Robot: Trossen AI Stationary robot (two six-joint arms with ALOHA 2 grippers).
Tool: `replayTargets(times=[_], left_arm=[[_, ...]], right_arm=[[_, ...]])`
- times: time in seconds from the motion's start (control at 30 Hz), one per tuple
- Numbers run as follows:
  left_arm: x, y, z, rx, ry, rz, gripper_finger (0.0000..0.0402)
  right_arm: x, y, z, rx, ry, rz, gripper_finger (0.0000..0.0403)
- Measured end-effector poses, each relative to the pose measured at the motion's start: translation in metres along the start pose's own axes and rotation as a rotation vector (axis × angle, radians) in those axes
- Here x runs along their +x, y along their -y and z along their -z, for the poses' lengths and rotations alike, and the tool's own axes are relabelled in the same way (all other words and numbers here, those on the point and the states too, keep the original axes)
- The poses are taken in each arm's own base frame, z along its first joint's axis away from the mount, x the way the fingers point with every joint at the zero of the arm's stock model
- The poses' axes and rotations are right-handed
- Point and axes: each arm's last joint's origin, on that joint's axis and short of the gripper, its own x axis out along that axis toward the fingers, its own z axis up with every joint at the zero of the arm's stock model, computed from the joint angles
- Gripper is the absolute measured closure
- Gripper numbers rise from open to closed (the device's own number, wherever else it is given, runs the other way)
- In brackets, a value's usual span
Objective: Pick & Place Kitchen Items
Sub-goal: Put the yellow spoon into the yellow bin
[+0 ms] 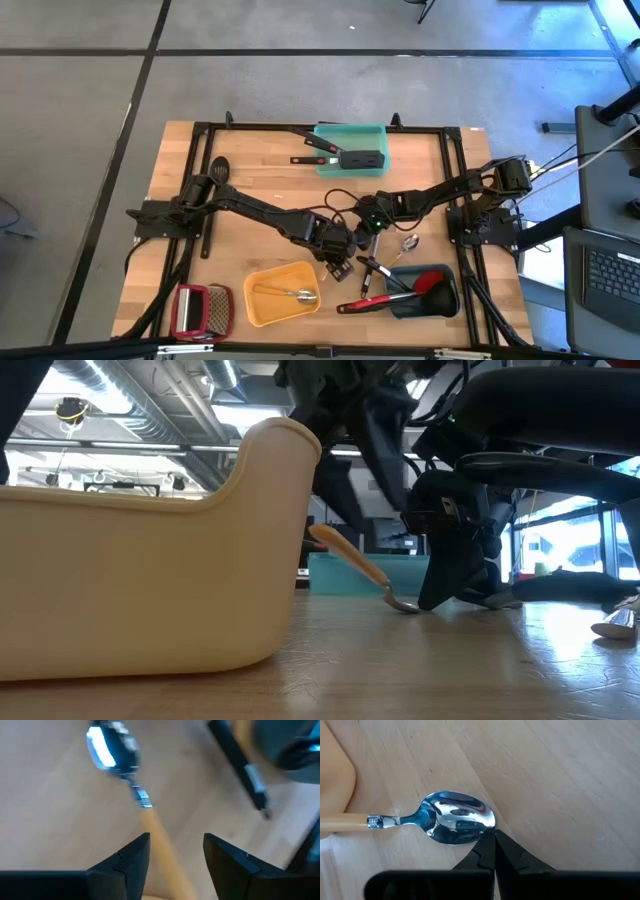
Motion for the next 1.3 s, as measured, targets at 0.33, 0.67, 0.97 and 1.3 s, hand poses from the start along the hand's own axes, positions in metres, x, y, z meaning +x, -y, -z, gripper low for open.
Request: replayTargets(times=[0.33, 0.67, 0.97, 1.3], left_arm=[[0.001, -0.003, 0.004, 0.009, 0.006, -0.068, 0.0201], [0.041, 0.000, 0.016, 0.032, -0.045, -0.070, 0.0201], [0.043, -0.002, 0.018, 0.022, -0.031, -0.115, 0.0201], [0.052, -0.005, 0.018, -0.012, -0.032, -0.137, 0.0201]], right_arm=[[0.000, 0.000, 0.000, 0.003, 0.005, 0.009, 0.0403], [0.000, 0.001, 0.000, 0.015, 0.003, 0.014, 0.0403], [0.000, 0.001, 0.000, 0.015, 0.002, 0.015, 0.0403], [0.001, -0.005, -0.002, 0.014, 0.002, -0.086, 0.0403]])
